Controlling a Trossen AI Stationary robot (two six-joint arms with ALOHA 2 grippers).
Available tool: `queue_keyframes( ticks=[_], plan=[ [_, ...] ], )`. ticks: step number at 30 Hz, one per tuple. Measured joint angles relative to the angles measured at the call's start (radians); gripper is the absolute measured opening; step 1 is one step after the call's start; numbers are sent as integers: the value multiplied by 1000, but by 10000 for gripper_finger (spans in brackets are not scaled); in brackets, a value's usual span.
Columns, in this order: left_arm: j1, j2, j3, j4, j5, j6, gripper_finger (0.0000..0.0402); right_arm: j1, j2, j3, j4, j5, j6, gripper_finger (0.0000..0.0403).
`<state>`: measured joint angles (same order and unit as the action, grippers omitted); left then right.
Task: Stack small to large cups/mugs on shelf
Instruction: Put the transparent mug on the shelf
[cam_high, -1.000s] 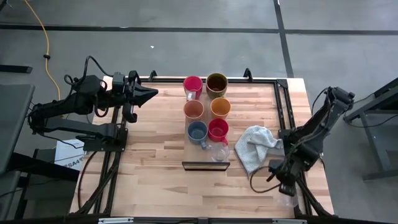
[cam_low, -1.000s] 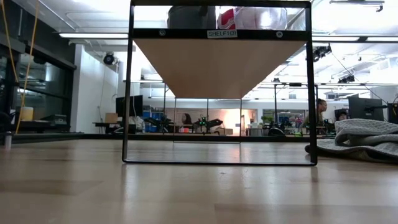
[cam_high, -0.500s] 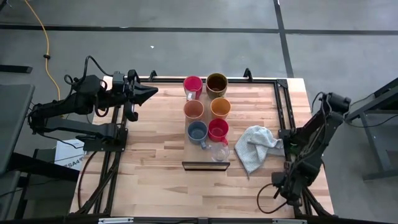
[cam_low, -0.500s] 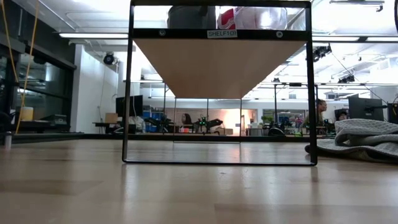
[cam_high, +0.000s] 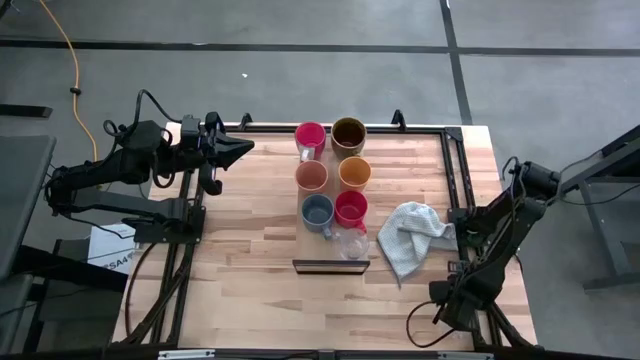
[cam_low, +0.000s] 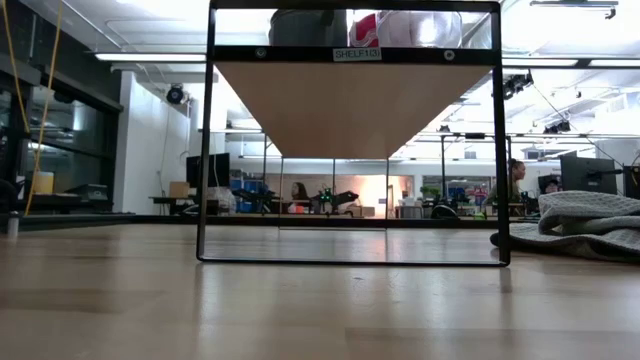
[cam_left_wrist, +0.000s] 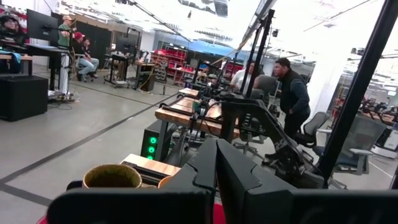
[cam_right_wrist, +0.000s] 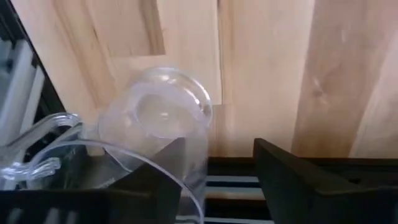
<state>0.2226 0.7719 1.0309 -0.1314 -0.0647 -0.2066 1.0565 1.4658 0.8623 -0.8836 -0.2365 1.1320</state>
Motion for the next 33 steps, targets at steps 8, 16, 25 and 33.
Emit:
queue_keyframes(
  ticks=[8, 16, 25, 33],
  plan=[
    [0, 0, 0, 0, 0, 0, 0, -6, 59, 0, 19, -129, -45, 20],
    [0, 0, 0, 1, 0, 0, 0, -23, -21, 0, -2, -85, 55, 3],
    [0, 0, 0, 1, 0, 0, 1, -122, -308, 0, -4, -26, 113, 1],
    [0, 0, 0, 2, 0, 0, 0, -321, -663, 1, 53, 459, 199, 0]
  ],
)
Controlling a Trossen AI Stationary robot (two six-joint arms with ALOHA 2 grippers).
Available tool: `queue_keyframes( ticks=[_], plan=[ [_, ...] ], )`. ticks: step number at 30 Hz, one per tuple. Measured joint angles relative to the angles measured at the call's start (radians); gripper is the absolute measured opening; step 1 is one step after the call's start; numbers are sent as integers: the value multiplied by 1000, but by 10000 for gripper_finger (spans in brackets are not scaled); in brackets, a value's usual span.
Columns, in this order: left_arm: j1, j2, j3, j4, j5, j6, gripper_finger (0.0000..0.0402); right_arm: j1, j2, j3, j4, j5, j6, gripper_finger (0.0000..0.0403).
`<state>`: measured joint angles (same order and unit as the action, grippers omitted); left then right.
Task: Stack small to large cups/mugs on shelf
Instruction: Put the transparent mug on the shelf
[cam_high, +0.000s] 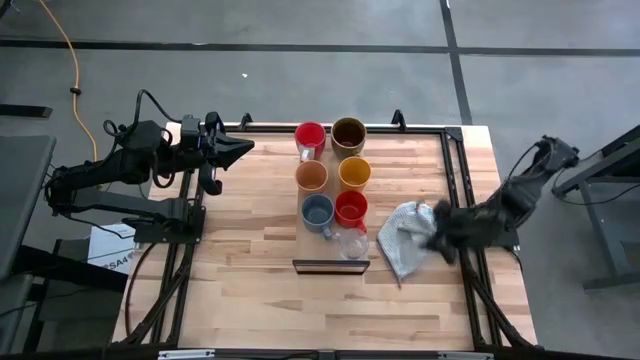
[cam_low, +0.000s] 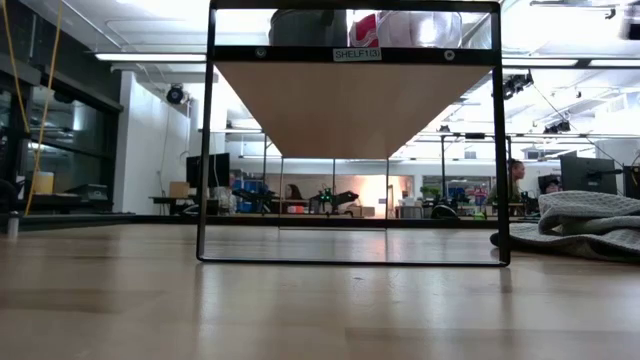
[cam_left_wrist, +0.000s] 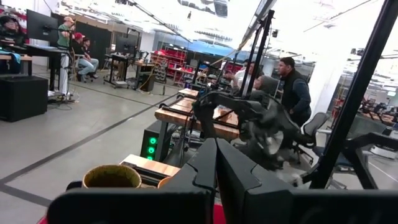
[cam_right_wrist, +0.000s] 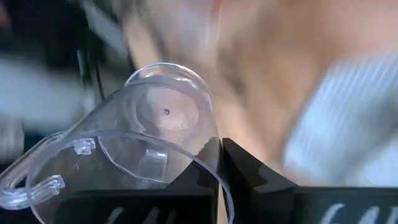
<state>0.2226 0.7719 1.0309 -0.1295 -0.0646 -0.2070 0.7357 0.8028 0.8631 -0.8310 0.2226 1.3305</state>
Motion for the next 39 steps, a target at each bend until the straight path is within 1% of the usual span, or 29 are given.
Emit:
queue_keyframes(
  ticks=[2, 4, 8, 12, 15, 17, 21, 23, 24, 27, 29, 32, 35, 39],
  plan=[
    [0, 0, 0, 0, 0, 0, 0, -52, -47, 0, 20, 158, -51, 0],
    [0, 0, 0, 0, 0, 0, 2, -110, -72, 0, 66, 275, -136, 0],
    [0, 4, 0, 4, -49, 0, 7, -251, -64, 0, 235, 400, -356, 0],
    [0, 33, 0, 21, -92, -8, 22, -388, -16, 0, 492, 481, -599, 0],
    [0, 83, 0, 22, -101, -11, 49, -477, 35, 0, 667, 483, -751, 0],
    [0, 125, 0, 20, -101, -11, 78, -527, 66, 0, 750, 477, -812, 0],
    [-1, 225, 48, 16, -101, 16, 154, -607, 127, 0, 872, 453, -815, 0],
    [-17, 281, 99, 10, -101, 104, 193, -640, 159, 0, 948, 432, -811, 0],
    [-32, 314, 130, 3, -106, 174, 212, -652, 175, 0, 998, 427, -810, 0],
    [-67, 402, 218, -1, -188, 380, 254, -687, 228, 0, 1153, 422, -808, 0],
    [-87, 458, 278, 0, -267, 475, 272, -707, 259, 0, 1236, 420, -808, 0],
    [-98, 532, 356, 3, -358, 525, 285, -728, 298, 0, 1315, 411, -786, 0],
    [-98, 591, 411, 10, -398, 544, 288, -740, 333, 0, 1353, 380, -718, 0],
    [-99, 646, 441, 10, -410, 549, 288, -742, 372, 0, 1427, 358, -678, 0]
  ],
)
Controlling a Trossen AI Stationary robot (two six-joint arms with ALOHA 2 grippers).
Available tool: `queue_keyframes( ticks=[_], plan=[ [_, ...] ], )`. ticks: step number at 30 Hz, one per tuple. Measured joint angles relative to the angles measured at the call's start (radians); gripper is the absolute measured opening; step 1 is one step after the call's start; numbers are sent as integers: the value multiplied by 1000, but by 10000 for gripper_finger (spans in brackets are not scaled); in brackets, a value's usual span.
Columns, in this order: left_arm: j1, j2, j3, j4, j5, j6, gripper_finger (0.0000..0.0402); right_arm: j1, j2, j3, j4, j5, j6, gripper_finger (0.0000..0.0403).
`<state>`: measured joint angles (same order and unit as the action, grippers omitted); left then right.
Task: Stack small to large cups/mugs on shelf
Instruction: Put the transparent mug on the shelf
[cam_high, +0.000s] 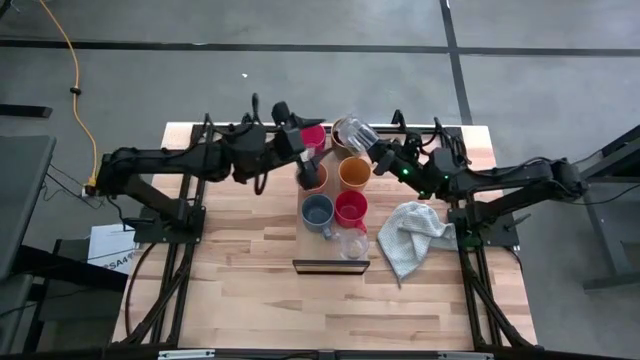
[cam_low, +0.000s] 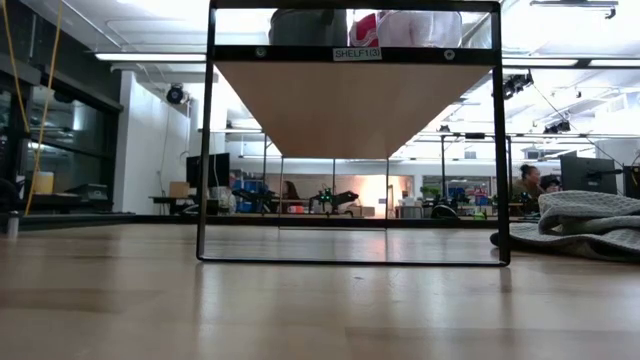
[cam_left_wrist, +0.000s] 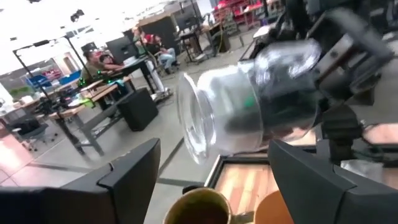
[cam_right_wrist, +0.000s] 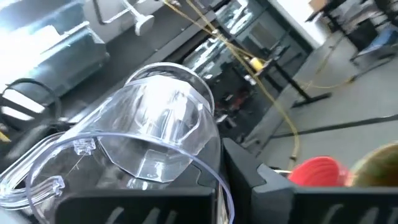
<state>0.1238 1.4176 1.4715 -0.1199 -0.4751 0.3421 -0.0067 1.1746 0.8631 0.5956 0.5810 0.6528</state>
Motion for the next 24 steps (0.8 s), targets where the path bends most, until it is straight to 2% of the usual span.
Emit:
queue_keyframes(
  ticks=[7, 11, 15, 24],
  plan=[
    [0, 36, 3, 80, -94, 2, 287, 0, 16, 1, 27, -35, 47, 0],
    [0, 36, 3, 131, -95, -3, 264, 0, 17, 1, 18, -36, 47, 0],
    [1, 36, 3, 112, -91, -6, 210, 0, 17, 1, 21, -42, 50, 0],
    [0, 36, 3, 102, -15, -44, 67, 0, 16, 1, 31, -79, 54, 0]
  ],
)
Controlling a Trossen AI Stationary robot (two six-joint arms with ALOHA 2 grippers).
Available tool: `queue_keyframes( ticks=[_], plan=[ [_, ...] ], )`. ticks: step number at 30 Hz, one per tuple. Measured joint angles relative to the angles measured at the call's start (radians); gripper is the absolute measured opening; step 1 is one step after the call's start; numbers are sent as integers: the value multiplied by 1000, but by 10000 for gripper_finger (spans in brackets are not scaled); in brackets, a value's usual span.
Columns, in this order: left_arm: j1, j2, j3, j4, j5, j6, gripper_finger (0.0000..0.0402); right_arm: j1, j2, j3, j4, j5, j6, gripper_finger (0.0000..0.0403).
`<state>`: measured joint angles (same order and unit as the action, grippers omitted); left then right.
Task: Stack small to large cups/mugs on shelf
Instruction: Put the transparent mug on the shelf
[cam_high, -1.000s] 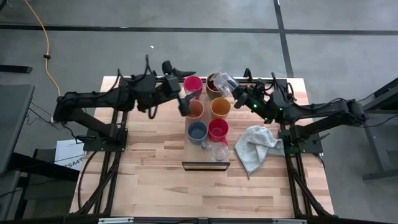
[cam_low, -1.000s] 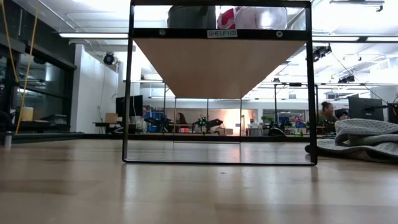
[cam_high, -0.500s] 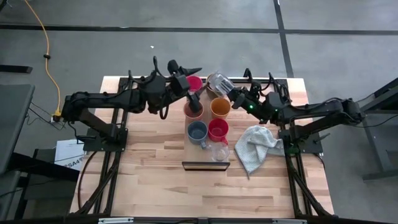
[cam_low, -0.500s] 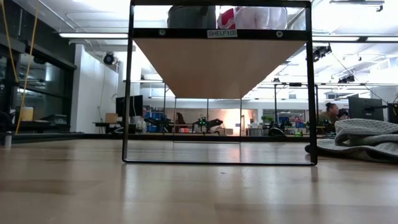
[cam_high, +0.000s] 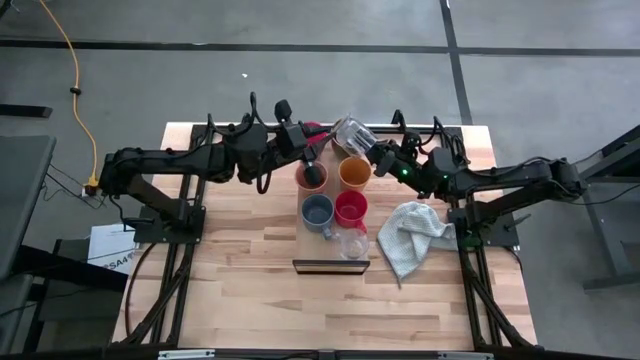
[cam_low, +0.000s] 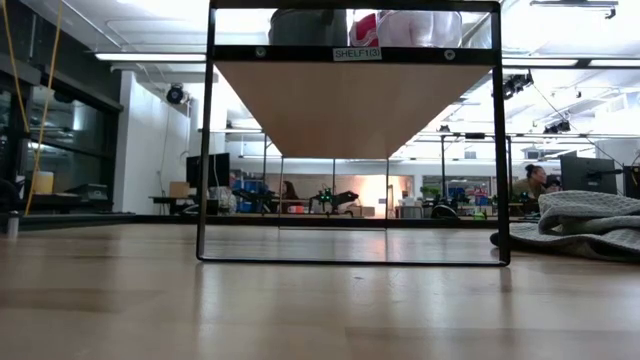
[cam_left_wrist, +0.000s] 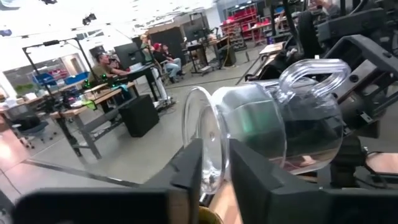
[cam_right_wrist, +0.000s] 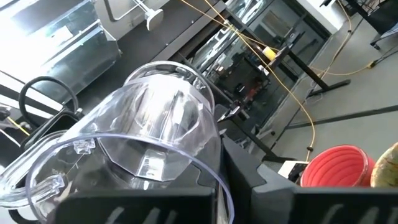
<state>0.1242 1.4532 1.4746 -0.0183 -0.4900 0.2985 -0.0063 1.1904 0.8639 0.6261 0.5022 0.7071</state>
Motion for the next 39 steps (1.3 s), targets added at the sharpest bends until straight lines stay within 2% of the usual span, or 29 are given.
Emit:
queue_keyframes(
  ticks=[3, 5, 17, 22, 26, 30, 34, 39],
  plan=[
    [0, 0, 0, 0, 3, 0, 21, 0, 0, 0, 0, -4, 0, 0],
    [-1, 0, 0, 0, 4, -1, 6, 0, 0, 0, 0, -8, 0, 0],
    [-1, 0, 0, 1, 2, -23, 2, 0, 0, 0, -1, -22, 21, 8],
    [0, 0, 0, -4, -1, -42, 1, 0, 0, 0, -1, -33, 52, 63],
    [0, -2, 0, -9, -39, -41, 1, 1, 0, 0, -1, -25, 56, 120],
    [0, -18, -1, -33, -68, -41, 0, 0, 0, 0, -1, -22, 55, 161],
    [1, -54, -1, -77, -121, -41, 0, 0, 0, 0, -1, -20, 52, 180],
    [1, -128, -1, -133, -202, -42, 0, 0, 0, 0, -1, -16, 10, 184]
  ],
)
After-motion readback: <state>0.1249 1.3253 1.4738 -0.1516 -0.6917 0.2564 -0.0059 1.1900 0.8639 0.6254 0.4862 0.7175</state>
